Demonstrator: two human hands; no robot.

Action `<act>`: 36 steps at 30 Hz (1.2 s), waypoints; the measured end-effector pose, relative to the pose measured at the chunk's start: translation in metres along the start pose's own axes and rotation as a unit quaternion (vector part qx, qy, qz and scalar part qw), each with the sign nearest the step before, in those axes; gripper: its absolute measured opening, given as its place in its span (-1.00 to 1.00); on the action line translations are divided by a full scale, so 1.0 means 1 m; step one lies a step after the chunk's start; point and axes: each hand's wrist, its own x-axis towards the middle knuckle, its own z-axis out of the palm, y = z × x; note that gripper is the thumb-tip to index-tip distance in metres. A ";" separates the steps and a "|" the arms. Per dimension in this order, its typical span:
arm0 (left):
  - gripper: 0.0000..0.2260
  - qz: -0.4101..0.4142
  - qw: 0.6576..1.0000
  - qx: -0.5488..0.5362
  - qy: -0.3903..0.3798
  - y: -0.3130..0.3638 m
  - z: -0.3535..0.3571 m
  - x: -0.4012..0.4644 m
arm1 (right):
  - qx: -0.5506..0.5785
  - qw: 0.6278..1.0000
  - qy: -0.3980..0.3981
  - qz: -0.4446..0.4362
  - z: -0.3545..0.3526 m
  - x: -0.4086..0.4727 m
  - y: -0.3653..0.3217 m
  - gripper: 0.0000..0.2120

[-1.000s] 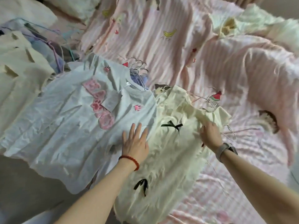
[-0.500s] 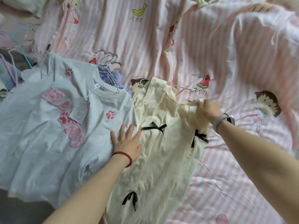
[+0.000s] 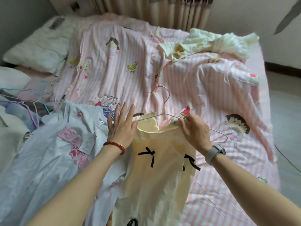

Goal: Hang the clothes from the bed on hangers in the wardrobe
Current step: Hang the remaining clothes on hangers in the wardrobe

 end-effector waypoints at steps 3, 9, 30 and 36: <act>-0.57 -0.010 0.996 0.025 -0.084 0.006 -0.029 -0.004 | 0.003 0.999 0.013 -0.035 -0.020 0.004 -0.023 -0.64; -0.76 -0.005 0.996 -0.054 -0.074 -0.014 -0.056 -0.055 | 0.001 0.992 0.050 -0.120 -0.058 -0.002 -0.059 -0.65; -0.82 -0.030 0.895 -0.178 0.408 -0.104 -0.300 -0.317 | 0.107 0.905 0.227 -0.343 -0.175 -0.014 -0.388 -0.77; -0.87 -0.116 0.840 -0.141 0.511 -0.161 -0.352 -0.453 | 0.218 0.849 0.207 -0.435 -0.175 -0.074 -0.535 -0.76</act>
